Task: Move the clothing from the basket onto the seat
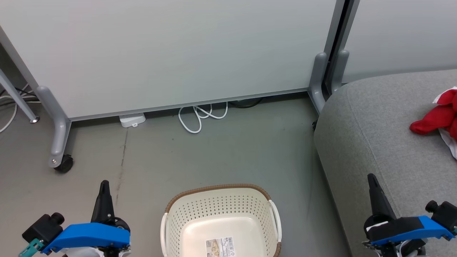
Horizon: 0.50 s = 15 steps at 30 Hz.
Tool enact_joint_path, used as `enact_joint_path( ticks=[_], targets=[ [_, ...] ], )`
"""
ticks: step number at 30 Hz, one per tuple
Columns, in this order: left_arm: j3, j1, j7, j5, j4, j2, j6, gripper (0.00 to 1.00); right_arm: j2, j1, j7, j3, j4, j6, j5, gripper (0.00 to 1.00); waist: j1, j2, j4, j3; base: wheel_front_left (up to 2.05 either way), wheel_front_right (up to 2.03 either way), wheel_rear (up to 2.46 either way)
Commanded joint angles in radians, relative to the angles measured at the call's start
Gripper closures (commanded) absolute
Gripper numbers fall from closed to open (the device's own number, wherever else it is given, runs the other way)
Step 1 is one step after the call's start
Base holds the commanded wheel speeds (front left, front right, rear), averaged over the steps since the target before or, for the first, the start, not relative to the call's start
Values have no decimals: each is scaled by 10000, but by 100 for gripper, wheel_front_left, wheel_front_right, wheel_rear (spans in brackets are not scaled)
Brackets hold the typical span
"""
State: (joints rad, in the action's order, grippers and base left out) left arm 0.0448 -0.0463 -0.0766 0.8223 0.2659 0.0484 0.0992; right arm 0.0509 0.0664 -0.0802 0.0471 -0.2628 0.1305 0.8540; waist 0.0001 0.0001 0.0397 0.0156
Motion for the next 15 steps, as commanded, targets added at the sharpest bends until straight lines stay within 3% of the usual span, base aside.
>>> enact_joint_path(
  ticks=[1, 15],
  targets=[
    [51, -282, 56, 262, -146, 22, 75, 100, 1, 262, 53, 51, 148, 3, 267, 100, -1, -1, -4, -2, 0, 0, 0],
    [215, -378, 487, 2008, -169, 24, 134, 100, -1, 319, 494, 196, 163, 3, 1940, 100, -1, -1, -72, -23, 0, 0, 0]
  ],
)
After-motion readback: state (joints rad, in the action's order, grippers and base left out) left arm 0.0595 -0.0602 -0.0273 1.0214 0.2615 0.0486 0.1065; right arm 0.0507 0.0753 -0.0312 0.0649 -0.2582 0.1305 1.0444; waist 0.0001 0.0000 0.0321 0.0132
